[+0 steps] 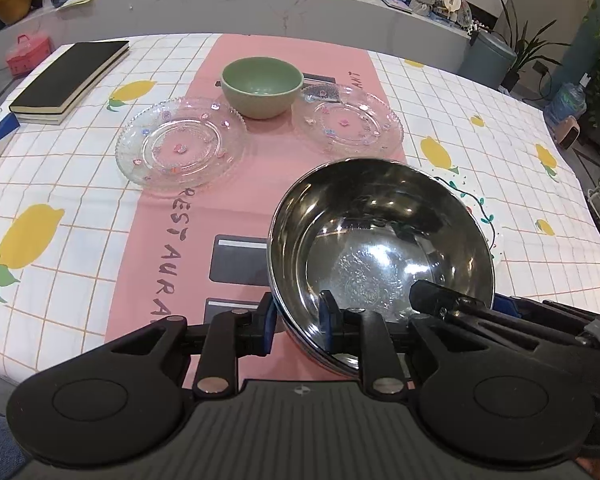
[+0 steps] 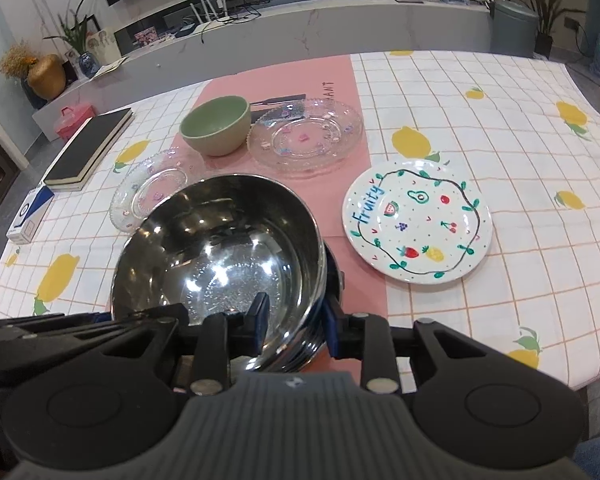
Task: Organize plates and bowls
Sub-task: 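Lower the blue bowl into the orange bowl and open the left tool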
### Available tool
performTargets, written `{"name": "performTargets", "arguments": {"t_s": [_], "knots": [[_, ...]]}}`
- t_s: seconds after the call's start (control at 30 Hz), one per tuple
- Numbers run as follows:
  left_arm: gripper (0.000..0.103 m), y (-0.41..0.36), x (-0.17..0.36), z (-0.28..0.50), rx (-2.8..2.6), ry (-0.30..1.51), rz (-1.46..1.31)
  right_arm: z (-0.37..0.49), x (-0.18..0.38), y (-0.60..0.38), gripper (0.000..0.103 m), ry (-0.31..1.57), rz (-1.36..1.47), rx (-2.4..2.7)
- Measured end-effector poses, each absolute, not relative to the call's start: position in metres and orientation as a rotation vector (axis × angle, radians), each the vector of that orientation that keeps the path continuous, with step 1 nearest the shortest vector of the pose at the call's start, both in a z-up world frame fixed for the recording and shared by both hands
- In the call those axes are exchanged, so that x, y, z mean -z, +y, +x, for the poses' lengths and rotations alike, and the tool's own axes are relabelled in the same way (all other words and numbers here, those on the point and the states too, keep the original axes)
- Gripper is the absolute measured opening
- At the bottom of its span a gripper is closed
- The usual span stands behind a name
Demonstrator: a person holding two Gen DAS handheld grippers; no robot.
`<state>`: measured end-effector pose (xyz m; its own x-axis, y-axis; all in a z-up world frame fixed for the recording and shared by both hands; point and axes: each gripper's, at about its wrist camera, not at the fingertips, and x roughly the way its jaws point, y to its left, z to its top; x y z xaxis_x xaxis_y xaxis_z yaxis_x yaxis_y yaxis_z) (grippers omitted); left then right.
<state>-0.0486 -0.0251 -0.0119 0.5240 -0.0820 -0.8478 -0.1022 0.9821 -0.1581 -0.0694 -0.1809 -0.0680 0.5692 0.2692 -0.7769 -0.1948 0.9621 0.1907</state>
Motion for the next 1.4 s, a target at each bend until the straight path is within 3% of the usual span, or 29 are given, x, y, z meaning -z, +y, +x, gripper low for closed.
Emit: {"name": "performTargets", "arguments": {"t_s": [0.13, 0.77, 0.9, 0.97, 1.4], "knots": [[0.026, -0.026, 0.013, -0.049, -0.010, 1.024, -0.189, -0.070, 0.067, -0.182, 0.036, 0.912, 0.066, -0.247], [0.028, -0.023, 0.015, -0.048, -0.002, 1.011, -0.215, -0.051, 0.089, -0.199, 0.038, 0.958, 0.245, -0.228], [0.030, -0.024, 0.017, -0.047, 0.004, 1.016, -0.213, -0.052, 0.100, -0.193, 0.033, 0.991, 0.213, -0.233], [0.036, -0.027, 0.017, -0.047, 0.009, 1.016, -0.205, -0.051, 0.100, -0.192, 0.033, 0.995, 0.210, -0.229], [0.036, -0.028, 0.019, -0.026, -0.028, 0.971, -0.172, -0.030, 0.100, -0.183, 0.026, 0.967, 0.206, -0.200]]}}
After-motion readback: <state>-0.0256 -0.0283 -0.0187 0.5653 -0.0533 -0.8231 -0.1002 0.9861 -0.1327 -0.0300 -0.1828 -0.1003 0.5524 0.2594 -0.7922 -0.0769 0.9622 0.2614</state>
